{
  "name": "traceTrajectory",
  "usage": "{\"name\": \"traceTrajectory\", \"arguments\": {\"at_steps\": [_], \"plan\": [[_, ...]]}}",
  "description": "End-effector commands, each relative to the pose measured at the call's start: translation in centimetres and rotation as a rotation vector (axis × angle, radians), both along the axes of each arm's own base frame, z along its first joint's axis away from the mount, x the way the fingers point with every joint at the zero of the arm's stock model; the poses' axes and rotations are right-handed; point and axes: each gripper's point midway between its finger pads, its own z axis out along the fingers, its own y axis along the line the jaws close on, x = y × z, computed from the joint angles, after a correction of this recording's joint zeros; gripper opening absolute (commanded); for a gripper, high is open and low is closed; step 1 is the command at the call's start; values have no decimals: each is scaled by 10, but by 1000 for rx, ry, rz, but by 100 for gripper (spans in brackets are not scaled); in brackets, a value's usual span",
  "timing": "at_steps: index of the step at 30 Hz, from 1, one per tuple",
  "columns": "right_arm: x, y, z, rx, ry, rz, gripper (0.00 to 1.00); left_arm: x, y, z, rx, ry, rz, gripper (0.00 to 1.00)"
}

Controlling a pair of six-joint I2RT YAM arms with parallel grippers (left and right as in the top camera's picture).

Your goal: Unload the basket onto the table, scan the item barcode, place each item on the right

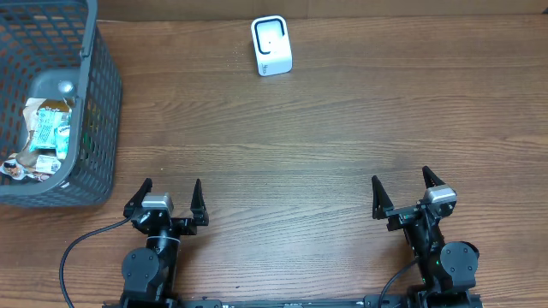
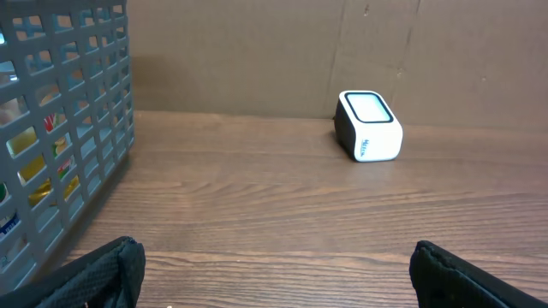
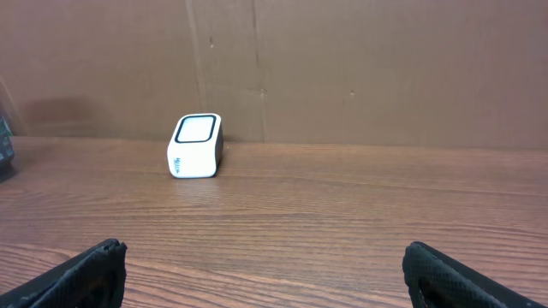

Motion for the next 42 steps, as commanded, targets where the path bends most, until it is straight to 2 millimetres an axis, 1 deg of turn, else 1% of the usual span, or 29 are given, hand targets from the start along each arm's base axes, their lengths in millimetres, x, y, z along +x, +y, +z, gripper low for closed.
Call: {"name": "traceTrajectory", "arguments": {"at_steps": [1, 9, 16, 23, 26, 29, 31, 33, 35, 36, 40, 42], "plan": [[0, -1, -2, -4, -6, -4, 100, -1, -2, 2, 15, -14, -14, 100], [0, -1, -2, -4, -6, -4, 100, 0, 1, 5, 16, -23, 4, 100], [0, -1, -2, -4, -6, -4, 100, 0, 1, 20, 8, -87, 5, 100], [0, -1, -2, -4, -6, -4, 100, 0, -2, 23, 5, -98, -14, 100], [0, -1, -2, -4, -6, -4, 100, 0, -2, 32, -7, -132, -14, 100], [0, -1, -2, -4, -6, -4, 100, -2, -2, 50, -17, -208, -13, 100], [0, -1, -2, -4, -6, -4, 100, -5, -3, 71, -35, -294, -20, 100], [0, -1, -2, -4, -6, -4, 100, -13, -8, 97, -62, -396, -56, 100], [0, -1, -2, -4, -6, -4, 100, -24, -13, 125, -94, -507, -100, 100], [0, -1, -2, -4, -6, -4, 100, -29, -14, 135, -114, -548, -113, 100], [0, -1, -2, -4, -6, -4, 100, -59, -16, 186, -195, -734, -173, 100], [0, -1, -2, -4, -6, -4, 100, -74, -17, 210, -194, -801, -194, 100]]}}
